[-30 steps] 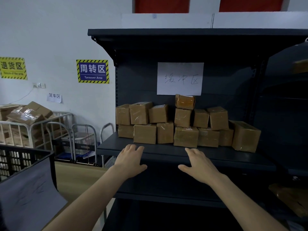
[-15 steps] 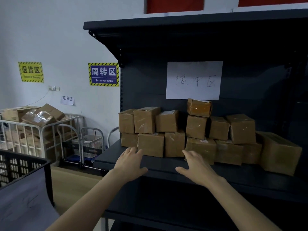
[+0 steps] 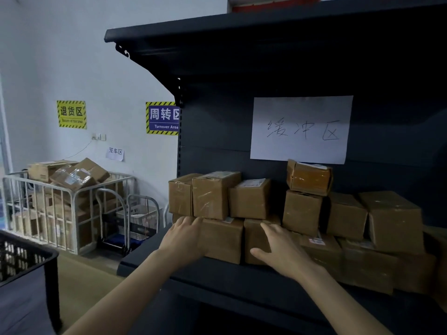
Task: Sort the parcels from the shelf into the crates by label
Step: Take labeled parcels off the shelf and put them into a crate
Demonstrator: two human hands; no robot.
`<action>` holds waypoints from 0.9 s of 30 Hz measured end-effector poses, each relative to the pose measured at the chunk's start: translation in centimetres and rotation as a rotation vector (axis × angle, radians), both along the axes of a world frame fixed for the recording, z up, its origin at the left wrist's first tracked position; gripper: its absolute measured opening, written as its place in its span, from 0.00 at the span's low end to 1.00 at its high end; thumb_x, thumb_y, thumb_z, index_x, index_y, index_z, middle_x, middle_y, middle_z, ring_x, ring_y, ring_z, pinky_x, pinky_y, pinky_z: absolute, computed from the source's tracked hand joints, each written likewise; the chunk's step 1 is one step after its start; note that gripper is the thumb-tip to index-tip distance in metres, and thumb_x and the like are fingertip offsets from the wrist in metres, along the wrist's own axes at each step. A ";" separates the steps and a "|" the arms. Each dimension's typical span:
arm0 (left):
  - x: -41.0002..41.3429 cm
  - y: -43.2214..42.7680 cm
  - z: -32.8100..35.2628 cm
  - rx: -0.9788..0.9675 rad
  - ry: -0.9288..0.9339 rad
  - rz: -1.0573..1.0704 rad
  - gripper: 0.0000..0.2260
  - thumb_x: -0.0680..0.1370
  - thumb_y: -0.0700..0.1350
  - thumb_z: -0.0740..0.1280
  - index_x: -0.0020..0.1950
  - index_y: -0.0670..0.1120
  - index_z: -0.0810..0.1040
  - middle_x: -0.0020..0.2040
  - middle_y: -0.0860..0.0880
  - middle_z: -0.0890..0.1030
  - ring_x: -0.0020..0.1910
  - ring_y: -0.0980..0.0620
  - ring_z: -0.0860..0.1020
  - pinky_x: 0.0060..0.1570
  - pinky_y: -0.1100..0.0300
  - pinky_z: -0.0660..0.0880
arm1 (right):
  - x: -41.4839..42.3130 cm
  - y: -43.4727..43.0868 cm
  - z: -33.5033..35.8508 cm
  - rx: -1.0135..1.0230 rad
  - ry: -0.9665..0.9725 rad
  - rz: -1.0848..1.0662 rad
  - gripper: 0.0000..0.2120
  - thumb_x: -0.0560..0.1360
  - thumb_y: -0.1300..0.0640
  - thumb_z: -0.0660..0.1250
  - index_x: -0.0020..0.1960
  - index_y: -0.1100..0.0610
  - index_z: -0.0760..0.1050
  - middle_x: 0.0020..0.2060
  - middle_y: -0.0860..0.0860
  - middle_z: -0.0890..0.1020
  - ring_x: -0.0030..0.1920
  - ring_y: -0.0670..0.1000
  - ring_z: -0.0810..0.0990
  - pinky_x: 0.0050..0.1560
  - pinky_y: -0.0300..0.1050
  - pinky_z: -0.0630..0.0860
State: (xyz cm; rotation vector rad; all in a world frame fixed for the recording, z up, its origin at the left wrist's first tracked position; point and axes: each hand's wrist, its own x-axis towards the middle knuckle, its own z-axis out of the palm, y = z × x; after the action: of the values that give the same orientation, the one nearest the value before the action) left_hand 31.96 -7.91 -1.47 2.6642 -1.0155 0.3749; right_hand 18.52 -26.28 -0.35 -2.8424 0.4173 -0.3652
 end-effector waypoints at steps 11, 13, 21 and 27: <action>7.5 0.0 2.3 -0.155 -0.014 0.066 0.29 0.74 0.54 0.66 0.70 0.46 0.61 0.68 0.46 0.67 0.69 0.45 0.63 0.65 0.54 0.64 | 6.1 -0.6 1.3 0.022 -0.050 -0.014 0.35 0.76 0.42 0.60 0.76 0.52 0.48 0.74 0.49 0.56 0.73 0.50 0.56 0.71 0.48 0.61; 9.4 0.5 2.7 -0.178 -0.031 0.095 0.30 0.74 0.54 0.66 0.71 0.45 0.59 0.69 0.45 0.66 0.69 0.44 0.63 0.65 0.53 0.65 | 7.3 -0.4 1.8 0.019 -0.061 -0.022 0.35 0.76 0.42 0.60 0.76 0.51 0.48 0.74 0.49 0.56 0.73 0.49 0.56 0.70 0.48 0.62; 14.2 0.9 3.7 -0.236 0.015 0.132 0.30 0.73 0.53 0.68 0.70 0.43 0.61 0.68 0.43 0.65 0.69 0.42 0.62 0.64 0.52 0.65 | 11.1 0.9 2.8 0.035 -0.070 -0.003 0.35 0.77 0.43 0.59 0.76 0.52 0.47 0.74 0.48 0.55 0.74 0.49 0.54 0.69 0.45 0.59; 16.7 -0.6 4.2 -0.213 0.037 0.097 0.35 0.72 0.56 0.68 0.72 0.43 0.58 0.73 0.43 0.60 0.72 0.42 0.59 0.68 0.50 0.62 | 12.1 0.9 2.6 0.045 -0.095 -0.011 0.35 0.76 0.42 0.60 0.76 0.51 0.48 0.73 0.47 0.56 0.73 0.48 0.56 0.69 0.45 0.60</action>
State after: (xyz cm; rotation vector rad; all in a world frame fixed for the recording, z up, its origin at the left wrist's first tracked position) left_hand 48.68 -8.51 2.74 2.5237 -0.7895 0.4262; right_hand 30.62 -25.37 2.21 -2.7666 0.4170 -0.4850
